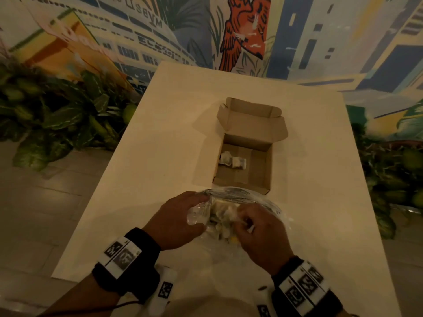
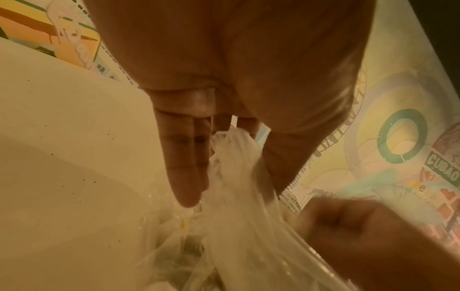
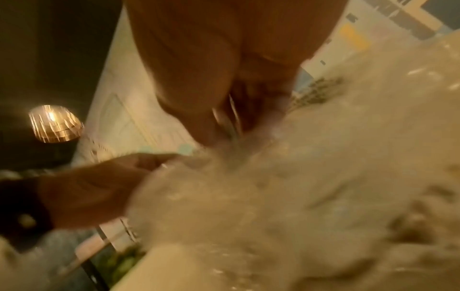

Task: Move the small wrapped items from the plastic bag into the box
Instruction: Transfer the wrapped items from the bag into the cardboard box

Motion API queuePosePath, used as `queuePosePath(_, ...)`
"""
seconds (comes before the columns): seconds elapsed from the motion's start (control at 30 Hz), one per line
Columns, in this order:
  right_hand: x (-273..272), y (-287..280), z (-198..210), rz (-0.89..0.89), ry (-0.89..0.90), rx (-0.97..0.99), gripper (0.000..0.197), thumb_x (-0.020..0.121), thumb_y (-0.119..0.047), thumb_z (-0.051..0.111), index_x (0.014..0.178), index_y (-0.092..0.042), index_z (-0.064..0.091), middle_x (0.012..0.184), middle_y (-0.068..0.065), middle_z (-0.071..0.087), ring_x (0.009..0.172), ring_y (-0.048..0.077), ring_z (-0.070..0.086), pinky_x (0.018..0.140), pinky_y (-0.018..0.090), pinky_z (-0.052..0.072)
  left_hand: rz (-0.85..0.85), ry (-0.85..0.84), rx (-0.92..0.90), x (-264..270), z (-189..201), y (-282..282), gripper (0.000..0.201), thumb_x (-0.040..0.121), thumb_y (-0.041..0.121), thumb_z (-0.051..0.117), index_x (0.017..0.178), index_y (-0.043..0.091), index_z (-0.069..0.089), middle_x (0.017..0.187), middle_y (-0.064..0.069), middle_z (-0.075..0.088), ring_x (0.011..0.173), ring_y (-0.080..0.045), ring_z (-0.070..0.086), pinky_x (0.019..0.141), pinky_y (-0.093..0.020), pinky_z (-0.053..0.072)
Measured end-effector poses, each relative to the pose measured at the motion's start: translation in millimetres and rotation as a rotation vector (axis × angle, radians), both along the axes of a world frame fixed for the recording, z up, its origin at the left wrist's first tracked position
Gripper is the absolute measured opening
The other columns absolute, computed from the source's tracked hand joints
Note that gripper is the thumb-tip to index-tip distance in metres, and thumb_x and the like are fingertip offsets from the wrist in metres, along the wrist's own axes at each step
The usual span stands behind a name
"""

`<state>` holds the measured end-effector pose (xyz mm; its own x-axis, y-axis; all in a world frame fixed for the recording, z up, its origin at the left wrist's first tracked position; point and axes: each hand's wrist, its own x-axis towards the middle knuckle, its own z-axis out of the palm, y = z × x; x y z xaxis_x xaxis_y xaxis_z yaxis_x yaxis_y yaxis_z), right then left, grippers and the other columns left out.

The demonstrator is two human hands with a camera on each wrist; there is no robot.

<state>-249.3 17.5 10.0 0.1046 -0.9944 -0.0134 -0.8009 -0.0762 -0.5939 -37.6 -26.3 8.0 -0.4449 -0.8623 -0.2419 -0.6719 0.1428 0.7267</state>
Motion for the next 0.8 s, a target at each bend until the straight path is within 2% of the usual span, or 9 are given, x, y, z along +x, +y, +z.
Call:
queuePosePath(0.1, -1, -5, 4, -0.058, 0.008, 0.16, 0.026, 0.074, -0.039, 0.05, 0.069, -0.016, 0.06, 0.067, -0.001, 0.062, 0.062, 0.02, 0.055, 0.056, 0.031, 0.039, -0.032, -0.004, 0.037, 0, 4, 0, 0.084, 0.059, 0.059, 0.051, 0.138, 0.033, 0.036, 0.143, 0.01, 0.041, 0.128, -0.01, 0.041, 0.104, -0.027, 0.036)
queuePosePath(0.23, -9, -26, 48, -0.329, -0.319, -0.065, 0.008, 0.074, -0.024, 0.072, 0.069, -0.02, 0.067, 0.062, -0.001, 0.069, 0.054, 0.014, 0.06, 0.053, 0.026, 0.047, -0.021, -0.005, 0.057, 3, 3, 1, 0.08, 0.07, 0.037, 0.07, 0.139, 0.034, 0.032, 0.144, 0.01, 0.038, 0.129, -0.011, 0.04, 0.099, -0.021, 0.033)
queuePosePath(0.33, -16, -71, 57, -0.473, -0.243, -0.096, 0.01, 0.075, -0.028, 0.071, 0.07, -0.02, 0.066, 0.065, 0.0, 0.068, 0.063, 0.017, 0.061, 0.056, 0.03, 0.044, -0.037, -0.046, 0.062, 0, 5, 2, 0.081, 0.075, 0.029, 0.072, 0.142, 0.034, 0.026, 0.145, 0.011, 0.034, 0.131, -0.012, 0.037, 0.097, -0.02, 0.031)
queuePosePath(0.4, -25, -103, 45, -0.498, -0.15, 0.032, 0.011, 0.075, -0.029, 0.069, 0.079, -0.019, 0.068, 0.079, 0.002, 0.069, 0.077, 0.019, 0.062, 0.064, 0.027, 0.04, -0.048, -0.046, 0.054, -2, 5, 2, 0.082, 0.074, 0.028, 0.073, 0.142, 0.034, 0.026, 0.147, 0.009, 0.035, 0.131, -0.014, 0.037, 0.1, -0.025, 0.033)
queuePosePath(0.53, -36, -128, 33, -0.441, 0.055, 0.252, 0.039, 0.079, -0.037, 0.064, 0.111, -0.015, 0.063, 0.119, 0.01, 0.065, 0.109, 0.03, 0.059, 0.091, 0.035, 0.045, -0.055, -0.069, 0.061, -2, 4, 0, 0.086, 0.073, 0.03, 0.074, 0.143, 0.033, 0.024, 0.149, 0.006, 0.033, 0.134, -0.017, 0.035, 0.106, -0.031, 0.033)
queuePosePath(0.6, -30, -110, 46, -0.459, 0.038, 0.102, 0.035, 0.08, -0.039, 0.063, 0.109, -0.019, 0.064, 0.114, 0.006, 0.068, 0.105, 0.027, 0.062, 0.089, 0.033, 0.046, -0.047, -0.069, 0.083, 0, 4, 1, 0.089, 0.073, 0.03, 0.074, 0.144, 0.034, 0.019, 0.152, 0.007, 0.028, 0.137, -0.017, 0.031, 0.108, -0.032, 0.032)
queuePosePath(0.67, -20, -79, 54, -0.376, -0.097, -0.018, 0.016, 0.082, -0.032, 0.065, 0.092, -0.021, 0.07, 0.091, 0.002, 0.073, 0.085, 0.019, 0.066, 0.074, 0.027, 0.048, -0.036, -0.064, 0.1, 0, 3, 2, 0.093, 0.073, 0.03, 0.073, 0.145, 0.034, 0.015, 0.152, 0.007, 0.026, 0.136, -0.017, 0.031, 0.107, -0.029, 0.031)
queuePosePath(0.73, -2, -46, 48, -0.121, -0.05, 0.181, 0.012, 0.084, -0.027, 0.062, 0.084, -0.02, 0.072, 0.083, 0.001, 0.073, 0.077, 0.016, 0.065, 0.069, 0.027, 0.047, -0.031, -0.057, 0.096, -1, 1, 3, 0.096, 0.071, 0.031, 0.074, 0.145, 0.034, 0.013, 0.152, 0.006, 0.028, 0.135, -0.017, 0.032, 0.107, -0.03, 0.032)
queuePosePath(0.8, 16, -28, 20, 0.091, 0.166, 0.392, 0.018, 0.086, -0.027, 0.057, 0.095, -0.02, 0.071, 0.101, 0.004, 0.072, 0.094, 0.021, 0.064, 0.079, 0.028, 0.046, -0.033, -0.037, 0.095, -2, 0, 2, 0.098, 0.068, 0.031, 0.074, 0.145, 0.032, 0.014, 0.151, 0.005, 0.029, 0.134, -0.018, 0.033, 0.107, -0.032, 0.034)
